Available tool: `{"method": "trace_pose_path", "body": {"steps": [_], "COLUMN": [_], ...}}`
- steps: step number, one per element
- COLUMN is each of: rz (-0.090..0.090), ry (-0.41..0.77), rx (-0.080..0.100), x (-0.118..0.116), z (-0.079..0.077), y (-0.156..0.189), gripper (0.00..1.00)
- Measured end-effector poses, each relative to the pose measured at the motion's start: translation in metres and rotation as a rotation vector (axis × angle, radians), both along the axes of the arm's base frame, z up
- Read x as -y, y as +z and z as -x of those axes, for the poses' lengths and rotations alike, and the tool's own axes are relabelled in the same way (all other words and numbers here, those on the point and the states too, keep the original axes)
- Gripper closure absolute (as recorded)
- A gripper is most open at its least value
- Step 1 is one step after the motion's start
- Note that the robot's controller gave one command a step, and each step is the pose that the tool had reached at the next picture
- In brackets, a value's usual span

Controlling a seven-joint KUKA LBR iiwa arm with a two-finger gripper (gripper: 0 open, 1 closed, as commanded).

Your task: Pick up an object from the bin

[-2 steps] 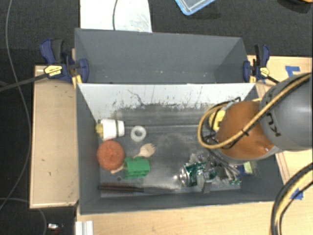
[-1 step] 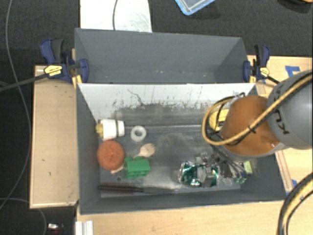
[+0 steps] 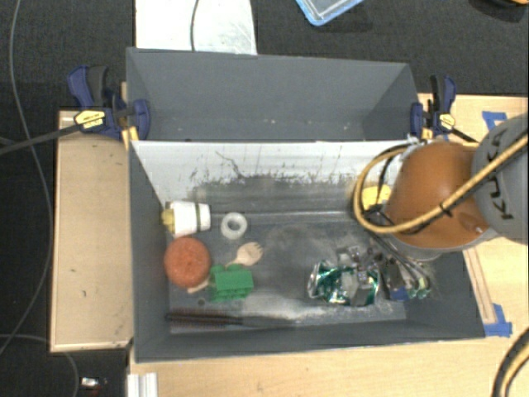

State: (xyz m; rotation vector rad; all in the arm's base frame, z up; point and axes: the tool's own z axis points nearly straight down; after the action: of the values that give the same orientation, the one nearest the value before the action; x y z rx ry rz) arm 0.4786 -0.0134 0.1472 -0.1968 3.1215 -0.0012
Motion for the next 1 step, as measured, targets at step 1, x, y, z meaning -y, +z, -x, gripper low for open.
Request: {"method": "trace_pose_path", "body": {"steps": [1], "rz": [0.000], "ry": [0.000], "rx": [0.002], "x": [0.0000], "z": [-0.0006], "y": [0.0253], "gripper": [1.00]}}
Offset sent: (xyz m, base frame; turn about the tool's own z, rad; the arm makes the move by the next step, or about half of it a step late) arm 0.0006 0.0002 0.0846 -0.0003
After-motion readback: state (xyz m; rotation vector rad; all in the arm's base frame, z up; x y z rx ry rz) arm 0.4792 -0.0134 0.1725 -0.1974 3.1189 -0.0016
